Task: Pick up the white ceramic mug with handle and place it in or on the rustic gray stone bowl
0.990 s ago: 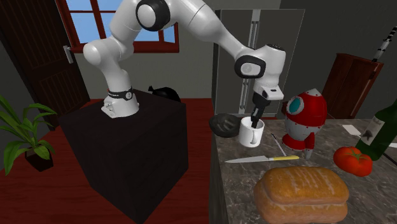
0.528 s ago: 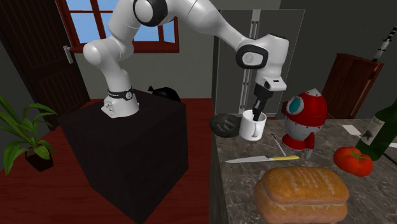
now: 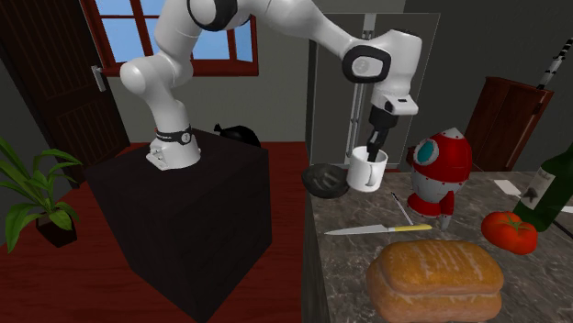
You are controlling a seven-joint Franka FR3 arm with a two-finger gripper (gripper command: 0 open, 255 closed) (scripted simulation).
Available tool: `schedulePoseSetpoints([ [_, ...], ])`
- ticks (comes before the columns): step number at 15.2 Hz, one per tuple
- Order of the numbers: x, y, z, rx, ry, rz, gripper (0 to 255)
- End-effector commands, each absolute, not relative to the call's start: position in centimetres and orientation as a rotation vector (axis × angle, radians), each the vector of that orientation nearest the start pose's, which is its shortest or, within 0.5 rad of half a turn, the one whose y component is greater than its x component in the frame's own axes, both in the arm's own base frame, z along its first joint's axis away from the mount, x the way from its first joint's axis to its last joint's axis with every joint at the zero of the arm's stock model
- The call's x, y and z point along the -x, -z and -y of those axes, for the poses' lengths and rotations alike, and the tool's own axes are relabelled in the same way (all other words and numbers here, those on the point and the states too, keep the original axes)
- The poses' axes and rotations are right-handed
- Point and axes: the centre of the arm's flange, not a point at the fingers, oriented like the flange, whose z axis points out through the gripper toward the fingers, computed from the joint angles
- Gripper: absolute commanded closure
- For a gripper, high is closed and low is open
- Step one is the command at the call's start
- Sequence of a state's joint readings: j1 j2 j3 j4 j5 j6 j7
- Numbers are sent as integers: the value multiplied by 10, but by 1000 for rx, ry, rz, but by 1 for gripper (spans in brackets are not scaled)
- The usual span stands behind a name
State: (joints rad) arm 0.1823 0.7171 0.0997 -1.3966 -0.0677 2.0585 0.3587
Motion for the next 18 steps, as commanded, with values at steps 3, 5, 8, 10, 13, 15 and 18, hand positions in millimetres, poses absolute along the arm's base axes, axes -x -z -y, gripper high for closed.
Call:
schedulePoseSetpoints([
  [3,-700,-301,-184,3148,-80,-104,255],
  [5,-687,-306,-188,3148,-80,-104,255],
  [8,-650,-312,-200,3148,-80,-104,255],
  [10,-625,-317,-208,3148,-80,-104,255],
  [13,-588,-323,-220,3148,-80,-104,255],
  [15,-563,-327,-228,3148,-80,-104,255],
  [18,-563,-311,-228,3148,-80,-104,255],
])
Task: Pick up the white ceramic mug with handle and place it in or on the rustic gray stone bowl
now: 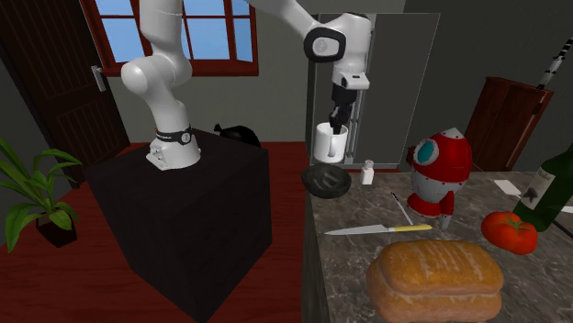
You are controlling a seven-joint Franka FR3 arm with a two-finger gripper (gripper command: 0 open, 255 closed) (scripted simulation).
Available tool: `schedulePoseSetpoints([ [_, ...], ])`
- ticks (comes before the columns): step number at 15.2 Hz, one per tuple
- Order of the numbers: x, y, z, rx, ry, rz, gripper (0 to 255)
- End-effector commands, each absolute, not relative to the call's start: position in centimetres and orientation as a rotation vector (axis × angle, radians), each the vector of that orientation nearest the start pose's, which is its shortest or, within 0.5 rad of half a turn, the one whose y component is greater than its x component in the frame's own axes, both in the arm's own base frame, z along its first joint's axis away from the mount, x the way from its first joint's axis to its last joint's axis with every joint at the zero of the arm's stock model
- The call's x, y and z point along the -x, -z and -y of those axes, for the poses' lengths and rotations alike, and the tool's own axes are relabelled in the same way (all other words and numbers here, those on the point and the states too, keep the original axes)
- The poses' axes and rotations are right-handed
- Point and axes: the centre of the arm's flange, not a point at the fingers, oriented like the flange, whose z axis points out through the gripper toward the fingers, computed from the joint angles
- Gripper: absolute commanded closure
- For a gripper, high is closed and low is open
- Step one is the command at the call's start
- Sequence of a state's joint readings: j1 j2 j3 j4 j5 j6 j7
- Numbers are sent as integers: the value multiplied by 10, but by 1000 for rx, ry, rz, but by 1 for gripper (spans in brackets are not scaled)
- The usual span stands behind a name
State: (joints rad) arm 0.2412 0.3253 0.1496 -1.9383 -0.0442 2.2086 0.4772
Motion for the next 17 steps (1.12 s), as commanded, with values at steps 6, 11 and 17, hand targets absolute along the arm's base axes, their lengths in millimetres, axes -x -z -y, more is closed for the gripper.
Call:
schedulePoseSetpoints([
  [6,-563,-279,-228,3148,-80,-104,255],
  [11,-563,-253,-228,3148,-80,-104,255],
  [17,-563,-234,-228,3148,-80,-104,255],
])
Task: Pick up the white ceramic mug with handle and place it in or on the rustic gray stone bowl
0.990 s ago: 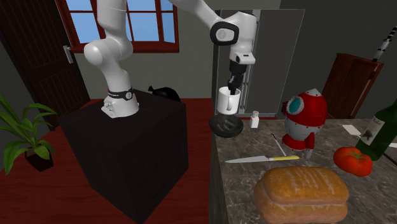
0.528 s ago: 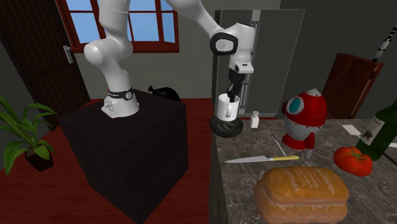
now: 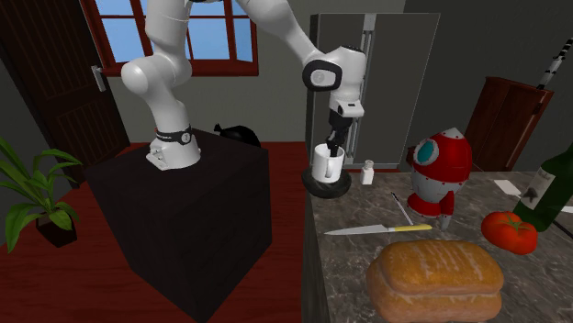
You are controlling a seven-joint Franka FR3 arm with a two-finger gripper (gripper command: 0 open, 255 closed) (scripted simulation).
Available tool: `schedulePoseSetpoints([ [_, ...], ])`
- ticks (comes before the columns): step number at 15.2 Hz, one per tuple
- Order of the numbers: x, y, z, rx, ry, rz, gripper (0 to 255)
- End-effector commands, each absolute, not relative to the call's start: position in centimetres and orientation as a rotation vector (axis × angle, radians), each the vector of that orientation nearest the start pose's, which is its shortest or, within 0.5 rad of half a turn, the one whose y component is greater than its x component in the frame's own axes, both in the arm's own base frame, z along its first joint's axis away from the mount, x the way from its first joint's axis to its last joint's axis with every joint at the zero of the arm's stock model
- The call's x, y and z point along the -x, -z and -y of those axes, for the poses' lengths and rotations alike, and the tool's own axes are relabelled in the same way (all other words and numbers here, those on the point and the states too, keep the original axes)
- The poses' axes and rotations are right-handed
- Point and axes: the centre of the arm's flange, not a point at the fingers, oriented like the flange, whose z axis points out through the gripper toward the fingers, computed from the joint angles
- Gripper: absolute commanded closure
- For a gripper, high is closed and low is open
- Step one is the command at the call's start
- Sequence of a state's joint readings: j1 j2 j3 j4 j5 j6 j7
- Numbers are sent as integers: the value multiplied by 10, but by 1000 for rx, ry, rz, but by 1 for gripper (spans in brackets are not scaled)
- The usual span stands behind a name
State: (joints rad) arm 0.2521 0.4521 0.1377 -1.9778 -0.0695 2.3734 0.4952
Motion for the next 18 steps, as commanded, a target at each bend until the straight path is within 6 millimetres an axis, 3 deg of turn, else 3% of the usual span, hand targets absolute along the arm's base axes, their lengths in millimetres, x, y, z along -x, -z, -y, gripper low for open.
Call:
schedulePoseSetpoints([
  [1,-563,-234,-228,3148,-80,-104,255],
  [5,-563,-234,-228,3148,-80,-104,255],
  [6,-563,-234,-228,3148,-80,-104,0],
  [11,-563,-234,-228,3148,-80,-104,0],
  [15,-566,-284,-228,3148,-80,-104,0],
  [18,-566,-284,-228,3148,-80,-104,0],
])
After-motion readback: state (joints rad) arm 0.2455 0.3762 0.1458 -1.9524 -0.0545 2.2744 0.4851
